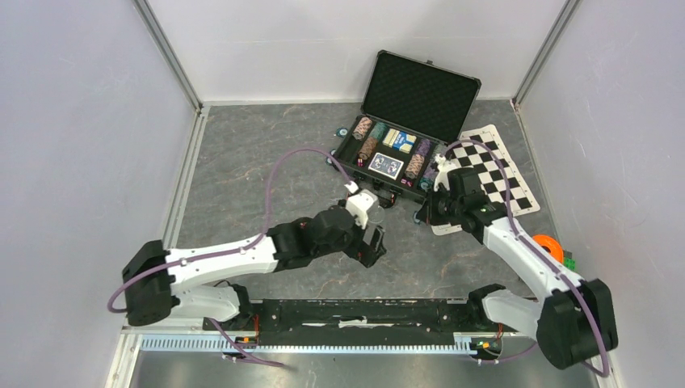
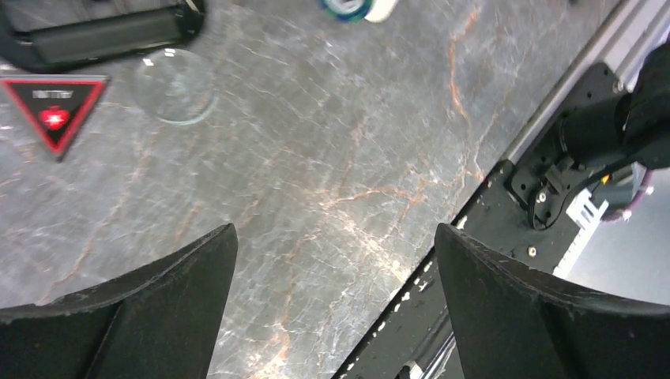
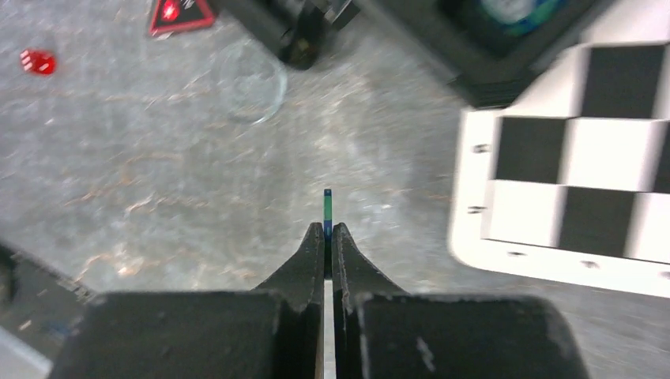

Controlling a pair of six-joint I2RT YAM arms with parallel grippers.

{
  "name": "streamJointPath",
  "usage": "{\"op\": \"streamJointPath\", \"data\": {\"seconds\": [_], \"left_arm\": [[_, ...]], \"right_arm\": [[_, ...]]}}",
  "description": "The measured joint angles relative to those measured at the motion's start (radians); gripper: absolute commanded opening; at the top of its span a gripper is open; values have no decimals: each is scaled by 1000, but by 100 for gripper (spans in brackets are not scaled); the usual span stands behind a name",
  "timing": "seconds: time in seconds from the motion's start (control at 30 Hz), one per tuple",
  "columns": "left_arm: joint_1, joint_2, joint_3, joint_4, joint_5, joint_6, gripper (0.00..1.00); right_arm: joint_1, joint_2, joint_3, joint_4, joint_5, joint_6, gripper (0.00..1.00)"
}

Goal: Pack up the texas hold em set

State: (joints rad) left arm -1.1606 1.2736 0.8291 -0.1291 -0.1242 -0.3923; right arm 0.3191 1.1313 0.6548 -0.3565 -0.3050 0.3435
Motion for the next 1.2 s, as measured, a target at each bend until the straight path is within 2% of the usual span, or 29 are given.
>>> {"op": "streamJointPath", "data": {"seconds": [0.17,0.3,0.4,0.77,1.2], "left_arm": [[64,-114,-51,-28,-65,-37,100],[89,-164,-60,-127,-188,-53,100],[89,-217,-84,-168,-286,-55,100],[90,-305,-209,-135,-448,-52,100],[90,-344,-261,-69,-507,-51,100]], "right_arm": [[-2,-140,15,-19,169,-124,0],[-2,-264,-53,87,210,-227,0],[-2,-296,-110,172,211,-306,0],[-1,-31,-35,245,165,-549,0],[-1,136,34,296,221,-663,0]]}}
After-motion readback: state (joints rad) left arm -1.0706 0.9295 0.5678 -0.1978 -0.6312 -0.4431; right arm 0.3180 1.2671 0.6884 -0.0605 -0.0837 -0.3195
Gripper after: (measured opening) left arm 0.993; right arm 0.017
